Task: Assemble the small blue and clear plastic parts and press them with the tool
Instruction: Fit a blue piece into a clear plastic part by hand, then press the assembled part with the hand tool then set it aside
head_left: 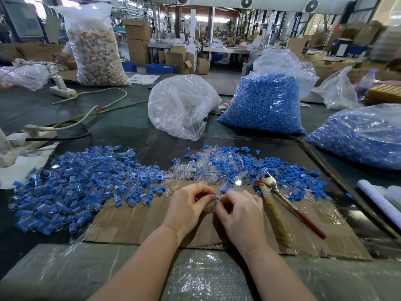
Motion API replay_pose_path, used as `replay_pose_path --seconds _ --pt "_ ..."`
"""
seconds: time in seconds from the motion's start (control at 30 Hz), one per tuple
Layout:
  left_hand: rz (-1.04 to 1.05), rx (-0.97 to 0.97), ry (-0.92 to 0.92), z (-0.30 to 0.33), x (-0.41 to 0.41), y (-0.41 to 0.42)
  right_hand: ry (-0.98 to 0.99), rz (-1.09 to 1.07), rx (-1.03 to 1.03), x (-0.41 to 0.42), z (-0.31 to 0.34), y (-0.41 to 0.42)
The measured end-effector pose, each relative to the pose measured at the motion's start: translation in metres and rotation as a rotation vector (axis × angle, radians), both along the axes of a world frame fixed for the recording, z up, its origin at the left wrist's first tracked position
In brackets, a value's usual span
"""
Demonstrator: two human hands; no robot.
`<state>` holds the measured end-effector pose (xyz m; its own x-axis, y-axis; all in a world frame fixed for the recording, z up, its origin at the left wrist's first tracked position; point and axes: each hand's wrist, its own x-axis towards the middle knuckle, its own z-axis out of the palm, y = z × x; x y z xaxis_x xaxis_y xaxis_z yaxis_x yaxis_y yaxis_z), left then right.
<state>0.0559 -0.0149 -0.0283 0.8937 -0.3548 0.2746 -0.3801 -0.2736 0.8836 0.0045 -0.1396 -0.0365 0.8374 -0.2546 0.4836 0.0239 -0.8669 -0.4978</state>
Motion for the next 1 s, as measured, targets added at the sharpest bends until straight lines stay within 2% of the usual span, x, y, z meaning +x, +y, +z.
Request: replay_pose_path --seconds 0.3,1.0 --pt "0.018 -0.032 0.082 -0.0001 0.0058 0.0015 -0.085 0.060 0.015 -0.0034 0.0041 0.0007" --pt "0.022 -0.007 0.108 0.0003 0.0075 0.0014 -0.102 0.091 -0.044 -0.0030 0.0062 -0.0019"
